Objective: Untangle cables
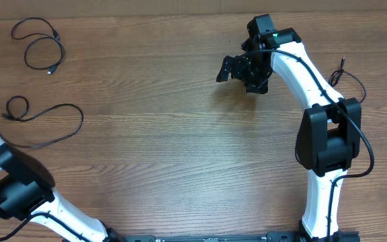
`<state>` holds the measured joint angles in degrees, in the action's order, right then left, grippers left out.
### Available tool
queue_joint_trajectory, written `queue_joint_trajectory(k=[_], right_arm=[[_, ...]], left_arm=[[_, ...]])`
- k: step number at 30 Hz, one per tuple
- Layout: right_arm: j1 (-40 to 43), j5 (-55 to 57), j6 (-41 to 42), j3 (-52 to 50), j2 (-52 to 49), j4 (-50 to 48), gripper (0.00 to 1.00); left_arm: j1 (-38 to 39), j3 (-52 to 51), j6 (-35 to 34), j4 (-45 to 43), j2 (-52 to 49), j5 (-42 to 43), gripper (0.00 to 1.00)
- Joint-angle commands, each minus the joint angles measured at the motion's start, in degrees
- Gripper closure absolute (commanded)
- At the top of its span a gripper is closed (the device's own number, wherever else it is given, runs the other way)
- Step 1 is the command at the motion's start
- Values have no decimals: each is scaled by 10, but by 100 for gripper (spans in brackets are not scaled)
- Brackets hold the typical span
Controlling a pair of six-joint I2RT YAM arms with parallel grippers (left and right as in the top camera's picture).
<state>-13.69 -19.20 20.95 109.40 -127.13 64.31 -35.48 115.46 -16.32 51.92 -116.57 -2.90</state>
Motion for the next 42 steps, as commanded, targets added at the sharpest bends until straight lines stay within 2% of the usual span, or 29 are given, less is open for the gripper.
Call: queue_joint_trajectory(k=[1, 11, 17, 18, 19, 20, 21, 24, 25, 26, 33, 38, 42], right_arm=[[-2, 3, -2, 8, 0, 3, 0], [-2, 3, -2, 8, 0, 6, 0], [-2, 3, -2, 8, 0, 5, 0], [-2, 3, -2, 8, 0, 5, 0], [-2, 3, -2, 8, 0, 5, 0], [-2, 3, -2, 8, 0, 5, 0], [-2, 3, -2, 8, 0, 5, 0], [-2, 3, 0, 8, 0, 5, 0], [-2, 3, 0, 8, 0, 5, 0], [-2, 3, 0, 8, 0, 5, 0], [-2, 3, 0, 8, 0, 10, 0], [-2, 3, 0, 8, 0, 14, 0], [7, 1, 0, 9, 2, 25, 0]], left_arm=[[18, 13, 30, -4, -10, -64, 96], [20, 13, 31, 18, -82, -62, 96], [20, 13, 56, 11, -112, -71, 96], [20, 13, 56, 10, -114, -72, 93], [20, 13, 56, 10, -116, -73, 89], [19, 13, 56, 10, -117, -72, 78], [19, 13, 56, 10, -120, -71, 62], [19, 13, 56, 13, -121, -82, 33], [19, 13, 56, 14, -121, -84, 21], [18, 14, 56, 15, -120, -81, 2], [17, 53, 28, 60, -100, -80, 0], [17, 101, -25, 117, -52, -72, 1], [17, 118, -32, 208, 3, 38, 0]])
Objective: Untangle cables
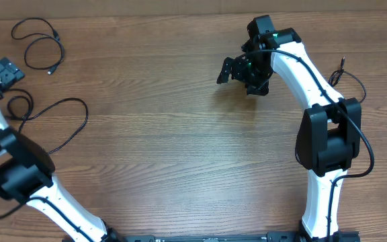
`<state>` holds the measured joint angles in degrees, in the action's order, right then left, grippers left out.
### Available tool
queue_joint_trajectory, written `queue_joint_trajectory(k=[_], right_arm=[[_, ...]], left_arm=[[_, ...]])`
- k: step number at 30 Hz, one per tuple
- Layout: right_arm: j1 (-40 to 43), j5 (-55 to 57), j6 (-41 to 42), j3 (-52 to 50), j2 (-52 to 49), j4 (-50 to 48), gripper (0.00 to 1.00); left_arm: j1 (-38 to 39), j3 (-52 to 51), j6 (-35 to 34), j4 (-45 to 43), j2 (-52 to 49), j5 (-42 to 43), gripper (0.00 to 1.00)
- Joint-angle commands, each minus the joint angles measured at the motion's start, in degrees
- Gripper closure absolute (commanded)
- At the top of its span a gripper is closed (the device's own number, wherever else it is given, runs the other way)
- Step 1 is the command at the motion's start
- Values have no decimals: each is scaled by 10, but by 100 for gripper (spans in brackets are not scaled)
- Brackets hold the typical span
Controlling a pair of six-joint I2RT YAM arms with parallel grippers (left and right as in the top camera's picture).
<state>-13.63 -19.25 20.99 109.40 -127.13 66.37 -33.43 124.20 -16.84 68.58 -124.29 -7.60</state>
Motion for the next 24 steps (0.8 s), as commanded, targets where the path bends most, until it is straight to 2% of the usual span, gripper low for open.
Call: queue_joint_trajectory(k=[1, 7, 13, 17, 22, 24], right_arm=[[12, 1, 0, 9, 4, 9, 0], [71, 1, -1, 9, 31, 29, 0], [173, 2, -4, 9, 67, 68, 0], [243, 2, -14, 9, 69, 94, 0], [331, 2, -14, 9, 69, 107, 0], [356, 2, -14, 9, 69, 105, 0]], left_arm=[[-2, 30, -22, 74, 93, 120, 0], [21, 30, 47, 199, 131, 225, 12], [99, 29, 97, 247, 138, 240, 13], [175, 15, 107, 251, 138, 239, 11], [289, -14, 109, 221, 138, 234, 0], [328, -30, 109, 206, 137, 223, 0]])
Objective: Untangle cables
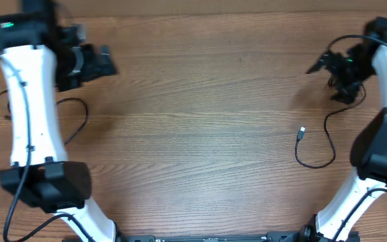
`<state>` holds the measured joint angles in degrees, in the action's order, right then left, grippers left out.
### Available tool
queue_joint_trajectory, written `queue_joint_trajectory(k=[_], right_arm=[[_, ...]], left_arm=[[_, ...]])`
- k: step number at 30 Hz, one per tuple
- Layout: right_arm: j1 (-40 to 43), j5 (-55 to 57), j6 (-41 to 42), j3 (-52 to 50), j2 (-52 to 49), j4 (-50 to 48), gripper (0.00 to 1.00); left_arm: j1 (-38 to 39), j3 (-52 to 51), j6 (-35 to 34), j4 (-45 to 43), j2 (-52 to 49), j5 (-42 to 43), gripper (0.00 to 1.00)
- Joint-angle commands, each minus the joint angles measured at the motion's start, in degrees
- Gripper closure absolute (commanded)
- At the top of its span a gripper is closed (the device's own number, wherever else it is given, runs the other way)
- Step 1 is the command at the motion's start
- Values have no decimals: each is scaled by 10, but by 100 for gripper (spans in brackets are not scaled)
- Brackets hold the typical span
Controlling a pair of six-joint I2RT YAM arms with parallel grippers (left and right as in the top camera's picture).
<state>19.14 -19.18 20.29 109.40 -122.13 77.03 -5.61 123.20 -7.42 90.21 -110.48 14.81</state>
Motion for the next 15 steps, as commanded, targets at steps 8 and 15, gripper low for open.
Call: queue_joint_trajectory(k=[8, 15], right_arm=[[110, 63, -7, 9, 19, -26, 0], [110, 54, -29, 8, 19, -62, 0]], left_arm=[[176, -92, 14, -59, -11, -98, 0], [214, -122, 14, -72, -17, -110, 0]])
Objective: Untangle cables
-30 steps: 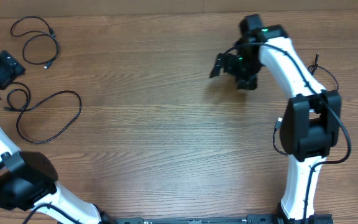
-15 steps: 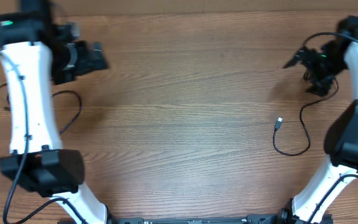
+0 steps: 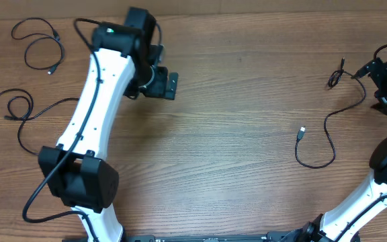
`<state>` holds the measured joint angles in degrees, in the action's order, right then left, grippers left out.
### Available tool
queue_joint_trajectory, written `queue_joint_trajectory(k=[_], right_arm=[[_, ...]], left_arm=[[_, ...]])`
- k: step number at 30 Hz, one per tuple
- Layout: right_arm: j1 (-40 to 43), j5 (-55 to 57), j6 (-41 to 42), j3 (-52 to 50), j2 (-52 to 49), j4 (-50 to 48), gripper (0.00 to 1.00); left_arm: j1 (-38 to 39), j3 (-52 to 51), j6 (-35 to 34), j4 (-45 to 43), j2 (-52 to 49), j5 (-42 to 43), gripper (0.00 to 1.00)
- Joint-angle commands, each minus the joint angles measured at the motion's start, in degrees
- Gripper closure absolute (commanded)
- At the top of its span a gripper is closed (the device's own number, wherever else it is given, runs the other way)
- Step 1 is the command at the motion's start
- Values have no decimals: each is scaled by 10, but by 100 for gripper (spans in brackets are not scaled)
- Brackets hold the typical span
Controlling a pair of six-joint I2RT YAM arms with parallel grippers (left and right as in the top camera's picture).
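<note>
Three thin black cables lie apart on the wooden table. A looped one (image 3: 40, 44) is at the top left, and a second (image 3: 20, 115) is at the left edge. The third (image 3: 329, 128), with a pale plug (image 3: 302, 132), is at the right. My left gripper (image 3: 168, 84) hangs over bare wood in the upper middle-left, away from every cable; its fingers are too dark to read. My right gripper (image 3: 363, 71) is at the far right edge, fingers apart, just beside the upper end of the right cable and holding nothing that I can see.
The left arm (image 3: 96, 107) stretches diagonally across the left half of the table, with its own cabling trailing along it. The right arm's base link fills the lower right corner. The table's back edge (image 3: 247, 8) runs along the top.
My left gripper has moved right and slightly down, from the top left to the upper middle-left, uncovering the top-left cable. My right gripper has moved further right, exposing the right cable's upper end.
My left arm was first at the far left edge, with my right gripper over the upper middle. Then my left gripper was beside the left cables. Later it was over the top left and my right gripper had moved right. Now both are further right.
</note>
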<state>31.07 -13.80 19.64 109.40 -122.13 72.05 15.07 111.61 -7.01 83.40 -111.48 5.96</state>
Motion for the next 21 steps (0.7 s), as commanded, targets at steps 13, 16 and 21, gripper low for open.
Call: queue_joint_trajectory(k=[13, 16, 21], right_arm=[[-106, 76, -75, -7, 15, -87, 17], [-111, 93, -75, -32, 14, -109, 13], [-111, 83, -71, -66, 12, -150, 7]], left_arm=[[7, -6, 10, -3, -7, -21, 0], [7, -6, 10, -3, -7, -21, 0], [7, -6, 10, -3, -7, -21, 0]])
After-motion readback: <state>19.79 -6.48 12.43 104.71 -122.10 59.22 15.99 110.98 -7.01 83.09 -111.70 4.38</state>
